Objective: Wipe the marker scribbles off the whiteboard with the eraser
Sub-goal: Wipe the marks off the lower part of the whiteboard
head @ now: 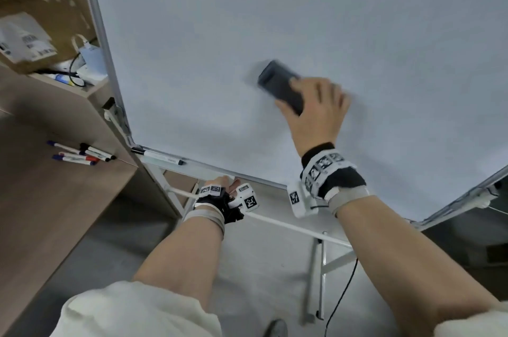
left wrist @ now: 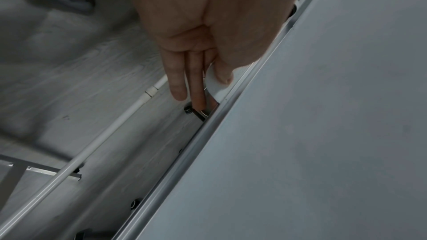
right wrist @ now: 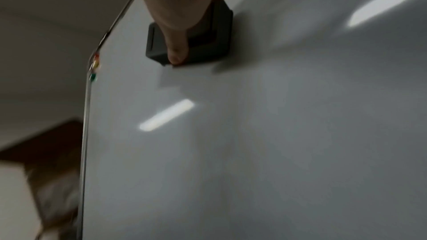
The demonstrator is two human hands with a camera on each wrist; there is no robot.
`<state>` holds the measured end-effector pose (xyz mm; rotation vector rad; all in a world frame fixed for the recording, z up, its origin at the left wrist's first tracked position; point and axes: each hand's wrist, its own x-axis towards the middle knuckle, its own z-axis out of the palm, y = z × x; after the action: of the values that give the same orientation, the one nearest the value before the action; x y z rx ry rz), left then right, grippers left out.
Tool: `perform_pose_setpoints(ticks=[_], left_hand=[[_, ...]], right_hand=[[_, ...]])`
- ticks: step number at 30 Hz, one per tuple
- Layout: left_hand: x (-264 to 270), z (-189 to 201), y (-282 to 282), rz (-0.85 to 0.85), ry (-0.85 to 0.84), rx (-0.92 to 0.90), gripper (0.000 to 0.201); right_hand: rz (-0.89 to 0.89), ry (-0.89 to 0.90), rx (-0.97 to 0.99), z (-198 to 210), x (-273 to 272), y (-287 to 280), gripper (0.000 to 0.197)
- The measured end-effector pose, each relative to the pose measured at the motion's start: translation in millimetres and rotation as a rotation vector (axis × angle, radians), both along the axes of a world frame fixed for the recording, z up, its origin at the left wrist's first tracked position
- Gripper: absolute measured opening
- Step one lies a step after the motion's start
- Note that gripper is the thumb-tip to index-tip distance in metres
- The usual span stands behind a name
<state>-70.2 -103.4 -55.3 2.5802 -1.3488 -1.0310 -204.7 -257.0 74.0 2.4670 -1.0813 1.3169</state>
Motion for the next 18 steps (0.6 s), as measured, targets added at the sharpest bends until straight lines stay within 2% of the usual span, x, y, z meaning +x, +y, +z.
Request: perform_pose_setpoints(ticks=[2,4,8,9,10,13,15,17,18], left_hand=[[-2,-2,0,0.02,-0.008,0.002,0.038],[-2,-1,0,0.017,-0.03,-0.008,0.034],[-2,3,1,-0.005,-0.058,-0.005,0.029],[-2,3,1,-0.012,-0.07,-0.006,0.032],[-3,6,2,-0.024,-0.072,-0.006,0.035],[-8,13,2,-0.066,-0.078,0.002,0.036],[-9,15,2,-0.095,-0.09,-0.007,0.037],[-9,15,3,-0.1,-0.089,-0.016,0.039],[-8,14,3,-0.104,-0.092,-0.019,0.038]], right_hand=[[-0.074,-0.206,-0.034,18,-4,-11,0.042],[-0.086,-0.233,-0.047,17,-5,-10,0.042],[0.07,0.167,0.033,-28,-12,8,0.043],[0.074,0.209,0.047,-33,-15,9,0.043],[0.06,0.184,0.061,-32,-18,7,0.043],[-0.059,-0.108,0.044,-13,-25,-9,0.043],[-0.108,-0.216,0.018,-6,-29,-15,0.045],[-0.084,-0.166,0.045,-10,-29,-12,0.044],[-0.053,-0.087,0.072,-17,-31,-8,0.043]])
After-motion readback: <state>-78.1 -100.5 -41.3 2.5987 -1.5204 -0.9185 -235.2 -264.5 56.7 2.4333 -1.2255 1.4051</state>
